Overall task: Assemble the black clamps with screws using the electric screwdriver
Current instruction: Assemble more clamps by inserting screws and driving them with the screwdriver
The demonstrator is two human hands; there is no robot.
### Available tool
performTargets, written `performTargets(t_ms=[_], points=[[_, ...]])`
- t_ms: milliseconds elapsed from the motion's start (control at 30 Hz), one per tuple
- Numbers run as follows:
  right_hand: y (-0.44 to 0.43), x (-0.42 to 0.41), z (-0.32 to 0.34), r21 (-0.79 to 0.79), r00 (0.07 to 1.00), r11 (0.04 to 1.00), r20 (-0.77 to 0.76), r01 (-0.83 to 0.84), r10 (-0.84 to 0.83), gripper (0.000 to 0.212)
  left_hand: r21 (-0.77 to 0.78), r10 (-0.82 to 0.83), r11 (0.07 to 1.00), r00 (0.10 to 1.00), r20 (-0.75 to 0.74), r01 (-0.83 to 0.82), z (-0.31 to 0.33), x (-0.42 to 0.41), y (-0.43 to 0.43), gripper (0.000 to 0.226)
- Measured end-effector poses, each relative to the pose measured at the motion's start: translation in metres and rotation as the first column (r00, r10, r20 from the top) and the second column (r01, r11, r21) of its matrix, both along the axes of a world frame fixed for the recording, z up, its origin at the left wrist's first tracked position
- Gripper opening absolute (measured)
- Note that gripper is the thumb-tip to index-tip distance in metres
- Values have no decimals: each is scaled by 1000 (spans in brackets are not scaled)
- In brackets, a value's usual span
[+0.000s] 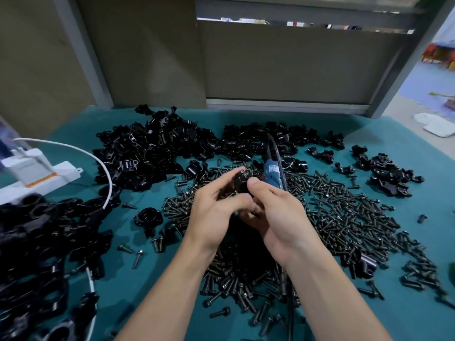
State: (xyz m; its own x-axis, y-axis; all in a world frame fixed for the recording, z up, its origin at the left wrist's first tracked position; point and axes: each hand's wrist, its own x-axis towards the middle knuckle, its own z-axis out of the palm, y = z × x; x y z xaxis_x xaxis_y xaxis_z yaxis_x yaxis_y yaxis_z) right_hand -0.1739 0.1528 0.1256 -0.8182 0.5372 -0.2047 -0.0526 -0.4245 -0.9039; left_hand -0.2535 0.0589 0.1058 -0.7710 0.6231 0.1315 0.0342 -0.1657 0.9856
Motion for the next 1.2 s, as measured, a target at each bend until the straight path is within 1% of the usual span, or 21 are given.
performTargets(t_ms=[33,67,100,167,233,300,367,400,467,500,567,633,700,767,833,900,967,1000,1067,1167,1200], points=[[0,0,0,-9,1000,1000,-2,-18,18,28,61,-23,998,995,99,17,0,1,1,47],[0,0,1,-36,999,999,-13,-34,34,29,86,-28,996,987,158,15,1,0,1,46],[1,1,1,-76,998,996,-37,-50,48,28,80,-19,997,984,175,5,1,-1,2,42],[0,3,1,-124,991,986,-91,-111,100,25,12,49,999,988,145,-51,0,-3,3,30],[-2,5,0,-117,982,980,-115,-163,150,28,-64,108,993,989,103,-102,-2,-2,5,32],[-4,3,0,-112,987,985,-104,-134,123,26,-111,168,980,985,44,-163,-3,0,8,35],[-10,-1,5,-50,997,997,-46,-64,62,18,-120,242,964,970,29,-237,0,-3,10,33],[-13,-3,8,7,999,999,-6,-46,46,13,-109,262,961,963,65,-255,6,-4,9,31],[-23,-8,13,123,998,992,51,-41,35,4,-86,256,965,956,145,-246,18,-6,4,33],[-28,-11,15,148,998,988,63,-37,28,8,-97,232,971,960,156,-219,24,-7,0,33],[-40,-19,17,105,998,994,58,-40,34,15,-159,195,972,974,114,-175,35,-8,-14,27],[-54,-24,20,57,995,994,22,-96,95,11,-190,214,961,975,57,-199,40,-11,-34,24],[-70,-30,21,52,981,980,-17,-194,195,18,-151,310,939,950,-23,-310,41,-11,-64,22],[-84,-36,21,73,949,949,-52,-307,311,28,-112,438,886,892,-114,-449,42,-4,-95,24],[-106,-46,22,134,882,876,-33,-463,471,31,-162,577,774,787,-221,-613,42,5,-127,23],[-132,-62,21,288,843,801,43,-525,537,30,-240,696,609,654,-295,-756,40,14,-155,24],[-161,-84,20,566,882,700,109,-435,459,32,-285,786,461,536,-308,-840,39,18,-177,37],[-175,-94,21,699,907,615,116,-364,405,33,-299,810,415,499,-309,-859,38,19,-184,45],[-198,-110,21,855,922,437,109,-277,372,34,-317,829,364,460,-320,-876,38,20,-191,58],[-216,-119,18,913,827,189,222,-362,516,48,-357,856,313,424,-295,-880,35,13,-200,70],[-217,-120,16,918,802,143,239,-371,547,54,-368,871,308,416,-263,-877,34,10,-204,71]])
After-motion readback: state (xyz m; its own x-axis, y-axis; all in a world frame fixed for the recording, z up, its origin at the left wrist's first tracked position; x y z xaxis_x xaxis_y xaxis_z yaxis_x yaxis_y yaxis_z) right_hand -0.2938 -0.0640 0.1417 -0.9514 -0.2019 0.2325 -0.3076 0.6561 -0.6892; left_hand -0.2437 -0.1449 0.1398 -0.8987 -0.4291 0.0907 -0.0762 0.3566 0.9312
